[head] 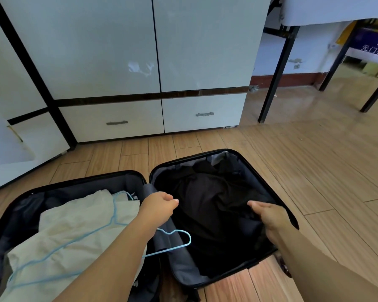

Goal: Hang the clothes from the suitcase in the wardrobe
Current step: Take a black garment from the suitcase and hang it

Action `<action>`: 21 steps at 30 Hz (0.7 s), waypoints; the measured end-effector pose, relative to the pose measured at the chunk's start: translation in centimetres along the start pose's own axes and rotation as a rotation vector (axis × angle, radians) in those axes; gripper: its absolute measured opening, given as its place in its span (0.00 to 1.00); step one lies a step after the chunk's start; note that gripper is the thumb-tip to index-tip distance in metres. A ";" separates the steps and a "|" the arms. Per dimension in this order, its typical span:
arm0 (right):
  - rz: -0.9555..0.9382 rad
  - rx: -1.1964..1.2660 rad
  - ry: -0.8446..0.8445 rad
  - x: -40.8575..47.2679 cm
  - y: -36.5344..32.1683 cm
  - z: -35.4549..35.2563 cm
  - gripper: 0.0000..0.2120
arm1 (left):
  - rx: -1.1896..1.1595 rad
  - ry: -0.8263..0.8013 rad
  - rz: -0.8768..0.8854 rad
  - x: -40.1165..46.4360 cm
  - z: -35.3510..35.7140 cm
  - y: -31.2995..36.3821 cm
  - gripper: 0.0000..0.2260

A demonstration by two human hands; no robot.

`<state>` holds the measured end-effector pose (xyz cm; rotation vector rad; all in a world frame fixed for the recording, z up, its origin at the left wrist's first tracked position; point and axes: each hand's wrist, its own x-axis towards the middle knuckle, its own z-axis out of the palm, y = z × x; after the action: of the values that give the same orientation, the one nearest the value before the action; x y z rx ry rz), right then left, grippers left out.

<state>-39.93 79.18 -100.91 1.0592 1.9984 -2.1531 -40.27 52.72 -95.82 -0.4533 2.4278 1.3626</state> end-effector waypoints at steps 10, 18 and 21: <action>-0.265 0.655 -0.762 -10.5 -15.6 4.9 0.10 | -0.247 -0.255 0.341 -3.3 -1.2 5.3 0.48; -0.366 -0.060 -0.373 -11.0 -15.8 5.5 0.07 | -0.771 -0.169 0.301 -4.1 0.1 8.9 0.13; 0.094 -0.140 -0.300 -9.7 -12.5 3.5 0.32 | -0.743 -0.306 0.206 -5.7 0.0 10.0 0.13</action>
<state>-39.61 74.23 -85.46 0.7447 1.8888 -1.9554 -39.36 58.28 -85.82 -0.1334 1.7004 2.2272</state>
